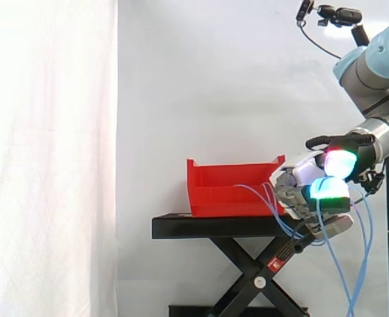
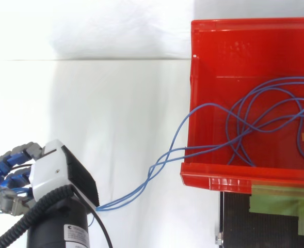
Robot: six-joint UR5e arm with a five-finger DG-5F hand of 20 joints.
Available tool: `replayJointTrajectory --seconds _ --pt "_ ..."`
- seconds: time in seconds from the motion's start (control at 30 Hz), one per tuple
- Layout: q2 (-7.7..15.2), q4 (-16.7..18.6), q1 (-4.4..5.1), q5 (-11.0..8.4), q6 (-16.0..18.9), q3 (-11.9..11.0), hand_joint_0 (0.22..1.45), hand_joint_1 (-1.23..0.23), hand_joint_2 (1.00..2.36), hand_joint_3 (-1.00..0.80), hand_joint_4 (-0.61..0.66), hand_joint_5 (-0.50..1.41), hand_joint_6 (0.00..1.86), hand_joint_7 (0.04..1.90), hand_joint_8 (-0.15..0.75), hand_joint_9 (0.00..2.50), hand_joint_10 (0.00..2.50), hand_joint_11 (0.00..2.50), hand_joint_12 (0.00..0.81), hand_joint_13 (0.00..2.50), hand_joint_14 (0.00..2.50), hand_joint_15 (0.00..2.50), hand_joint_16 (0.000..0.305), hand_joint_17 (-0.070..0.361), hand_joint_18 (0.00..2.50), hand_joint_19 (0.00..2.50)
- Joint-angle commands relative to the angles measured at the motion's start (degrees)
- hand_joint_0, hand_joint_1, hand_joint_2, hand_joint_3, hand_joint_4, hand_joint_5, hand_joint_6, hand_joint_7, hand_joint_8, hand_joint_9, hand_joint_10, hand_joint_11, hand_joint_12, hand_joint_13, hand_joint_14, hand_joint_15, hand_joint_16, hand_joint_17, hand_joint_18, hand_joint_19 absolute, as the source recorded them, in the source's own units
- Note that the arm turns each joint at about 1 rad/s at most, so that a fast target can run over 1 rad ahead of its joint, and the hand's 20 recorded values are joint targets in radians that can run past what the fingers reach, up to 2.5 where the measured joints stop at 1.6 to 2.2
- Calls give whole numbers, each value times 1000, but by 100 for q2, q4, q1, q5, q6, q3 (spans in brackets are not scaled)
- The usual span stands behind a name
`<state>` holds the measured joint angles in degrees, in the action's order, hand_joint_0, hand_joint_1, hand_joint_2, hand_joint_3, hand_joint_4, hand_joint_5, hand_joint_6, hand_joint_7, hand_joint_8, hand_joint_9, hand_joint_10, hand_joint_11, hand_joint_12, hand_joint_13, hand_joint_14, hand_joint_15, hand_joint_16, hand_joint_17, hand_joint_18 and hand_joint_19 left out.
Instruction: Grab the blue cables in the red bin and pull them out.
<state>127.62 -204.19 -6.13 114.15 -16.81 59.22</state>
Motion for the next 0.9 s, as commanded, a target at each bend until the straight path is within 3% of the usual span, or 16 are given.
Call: replayJointTrajectory --seconds 0.0,0.7,0.87 --pt "8 2 -2 2 -37 2 799 -1026 1000 -1000 17 589 1111 456 192 1207 41 1685 300 1058 1749 1249 45 102 1047 1263" --pt "-1 54 -2 2 -90 -7 772 -1034 1000 -1000 18 636 1105 467 195 1205 44 1678 301 1066 1679 1238 46 104 1045 1246" --pt "-1 371 7 55 -283 -104 786 -1016 1000 -1000 9 643 1107 470 193 1210 27 1683 299 1067 1662 1256 46 104 1042 1250"
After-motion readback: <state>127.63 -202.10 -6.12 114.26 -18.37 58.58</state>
